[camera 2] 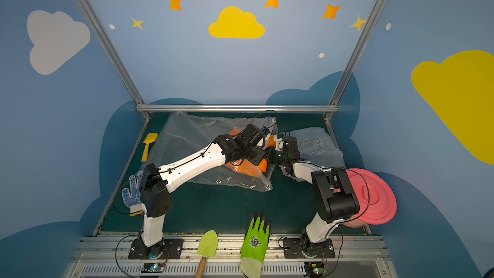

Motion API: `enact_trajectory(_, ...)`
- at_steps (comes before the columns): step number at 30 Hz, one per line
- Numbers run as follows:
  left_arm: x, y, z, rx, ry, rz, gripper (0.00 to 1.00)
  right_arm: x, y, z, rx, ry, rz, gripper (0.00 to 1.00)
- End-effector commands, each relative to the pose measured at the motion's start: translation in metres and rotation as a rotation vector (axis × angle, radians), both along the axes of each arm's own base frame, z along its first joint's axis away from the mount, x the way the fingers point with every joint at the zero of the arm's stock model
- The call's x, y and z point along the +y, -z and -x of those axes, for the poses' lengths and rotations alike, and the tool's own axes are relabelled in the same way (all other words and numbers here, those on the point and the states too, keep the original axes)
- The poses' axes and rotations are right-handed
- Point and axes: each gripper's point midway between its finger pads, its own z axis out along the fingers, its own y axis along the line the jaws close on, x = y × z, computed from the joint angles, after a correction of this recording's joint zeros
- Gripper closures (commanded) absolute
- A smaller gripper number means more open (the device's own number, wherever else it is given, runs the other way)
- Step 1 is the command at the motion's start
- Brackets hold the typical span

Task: Take the trousers out of the vacuum bag
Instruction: Take out the trousers from the vacuum bag.

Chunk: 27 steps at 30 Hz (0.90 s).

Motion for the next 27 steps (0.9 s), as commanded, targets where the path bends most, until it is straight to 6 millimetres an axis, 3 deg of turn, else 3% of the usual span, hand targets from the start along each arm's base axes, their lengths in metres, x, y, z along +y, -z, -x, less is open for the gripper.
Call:
enact_trajectory(1, 0.006, -0.014, -0.002, -0.021, -0.015, 0.019, 0.95, -0.004, -0.03, 0.001, -0.091, -0.022, -0.012, 1.0)
enact_trajectory(27, 0.007, -0.011, -0.006, -0.014, -0.029, 0.018, 0.95, -0.061, -0.124, 0.023, -0.267, 0.089, 0.047, 1.0)
